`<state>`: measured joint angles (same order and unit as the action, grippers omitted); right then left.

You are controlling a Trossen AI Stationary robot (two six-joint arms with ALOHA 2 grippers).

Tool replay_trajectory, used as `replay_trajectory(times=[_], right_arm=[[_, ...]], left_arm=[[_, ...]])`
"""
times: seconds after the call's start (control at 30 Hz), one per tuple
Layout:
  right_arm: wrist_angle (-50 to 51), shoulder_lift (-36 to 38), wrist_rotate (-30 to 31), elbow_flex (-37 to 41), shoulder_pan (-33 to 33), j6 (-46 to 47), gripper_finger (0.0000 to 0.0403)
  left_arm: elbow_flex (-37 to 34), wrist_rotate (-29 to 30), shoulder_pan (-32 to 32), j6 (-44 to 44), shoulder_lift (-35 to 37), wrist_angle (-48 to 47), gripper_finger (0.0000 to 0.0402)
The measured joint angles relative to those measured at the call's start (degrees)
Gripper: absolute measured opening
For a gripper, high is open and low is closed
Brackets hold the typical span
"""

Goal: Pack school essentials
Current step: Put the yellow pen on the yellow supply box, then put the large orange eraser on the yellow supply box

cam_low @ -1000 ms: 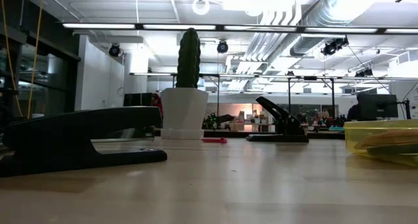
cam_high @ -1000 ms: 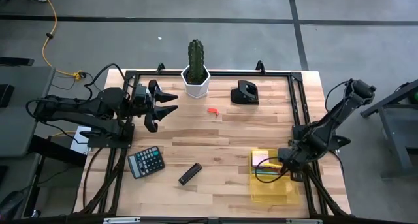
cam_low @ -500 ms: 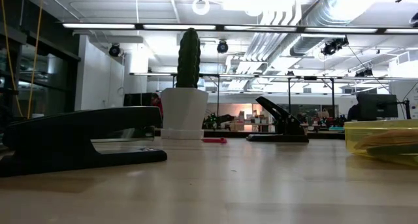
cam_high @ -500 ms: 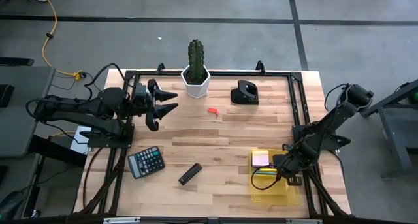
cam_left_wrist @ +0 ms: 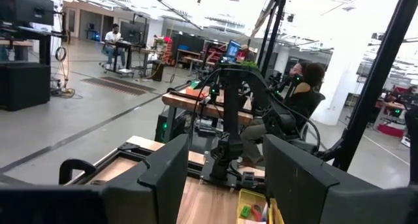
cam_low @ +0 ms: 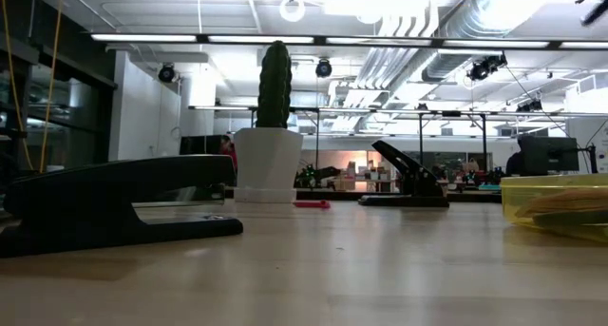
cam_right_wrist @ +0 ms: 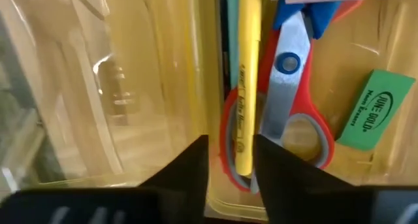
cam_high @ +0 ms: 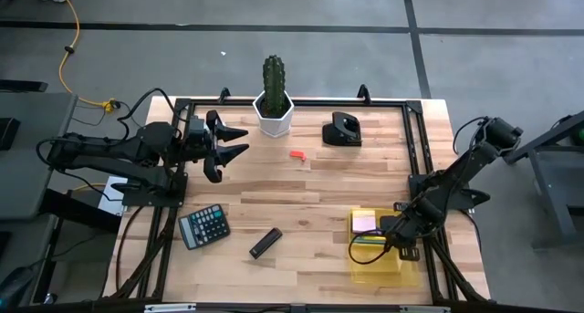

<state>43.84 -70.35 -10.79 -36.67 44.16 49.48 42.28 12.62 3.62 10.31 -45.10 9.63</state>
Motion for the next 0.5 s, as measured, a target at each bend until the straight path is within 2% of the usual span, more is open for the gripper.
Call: replay_trajectory(times=[0.13,0.27,0.4,0.5], right_arm=[[1.9,1.0,0.8,-2.5,0.0,0.0,0.0152],[6.4,2.3,5.6,-7.2,-0.9,-2.5,0.0206],[3.2,2.6,15.3,-11.3,-6.0,-3.6,0.0237],[-5.4,2.6,23.5,-11.8,-11.9,-7.9,0.0242]], left_arm=[[0.0,0.0,0.0,0.0,0.0,0.0,0.0186],[0.0,0.0,0.0,0.0,0.0,0.0,0.0186],[0.0,0.0,0.0,0.0,0.0,-0.6,0.0186],[0.0,0.0,0.0,0.0,0.0,-1.3,0.0186]])
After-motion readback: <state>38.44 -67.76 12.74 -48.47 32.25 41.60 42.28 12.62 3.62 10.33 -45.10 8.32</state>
